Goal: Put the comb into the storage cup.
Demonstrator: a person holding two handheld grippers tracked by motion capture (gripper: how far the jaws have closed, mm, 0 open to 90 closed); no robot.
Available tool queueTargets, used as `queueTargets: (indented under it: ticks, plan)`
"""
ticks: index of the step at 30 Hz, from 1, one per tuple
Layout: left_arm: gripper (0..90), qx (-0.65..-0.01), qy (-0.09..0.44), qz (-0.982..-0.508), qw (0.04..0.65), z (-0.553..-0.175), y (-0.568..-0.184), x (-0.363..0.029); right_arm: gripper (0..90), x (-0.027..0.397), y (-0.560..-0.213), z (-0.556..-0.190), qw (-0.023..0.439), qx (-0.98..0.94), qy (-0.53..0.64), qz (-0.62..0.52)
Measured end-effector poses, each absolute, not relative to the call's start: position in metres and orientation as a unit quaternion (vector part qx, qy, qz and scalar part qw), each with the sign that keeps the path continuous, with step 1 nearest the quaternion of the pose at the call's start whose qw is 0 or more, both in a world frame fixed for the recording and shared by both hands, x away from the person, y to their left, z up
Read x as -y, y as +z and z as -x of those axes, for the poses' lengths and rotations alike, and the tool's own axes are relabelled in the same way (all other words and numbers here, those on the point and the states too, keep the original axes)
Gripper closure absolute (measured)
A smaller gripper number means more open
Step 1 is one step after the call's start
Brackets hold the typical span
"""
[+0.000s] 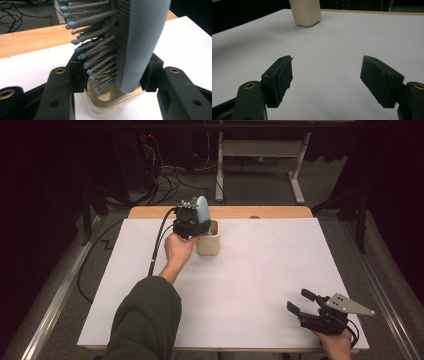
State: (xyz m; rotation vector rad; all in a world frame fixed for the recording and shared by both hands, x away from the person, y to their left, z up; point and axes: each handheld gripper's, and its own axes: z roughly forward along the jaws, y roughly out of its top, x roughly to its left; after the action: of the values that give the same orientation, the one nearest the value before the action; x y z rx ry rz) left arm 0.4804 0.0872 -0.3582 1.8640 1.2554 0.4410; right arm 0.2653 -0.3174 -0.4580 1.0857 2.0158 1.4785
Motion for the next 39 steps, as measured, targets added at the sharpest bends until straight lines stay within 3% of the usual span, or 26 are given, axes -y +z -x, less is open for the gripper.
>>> queueTargets:
  ticks: [28,39]
  plan:
    - [31.8,-0.487,0.223,-0.753,0.382,-0.477,-0.356,-0.099,26.5,0.317,-0.458,-0.265,0.207,-0.724,0.531,-0.389]
    - [31.6,-0.484,0.224,-0.752,0.387,-0.472,-0.353,-0.106,26.5,0.317,-0.458,-0.265,0.207,-0.724,0.531,-0.389]
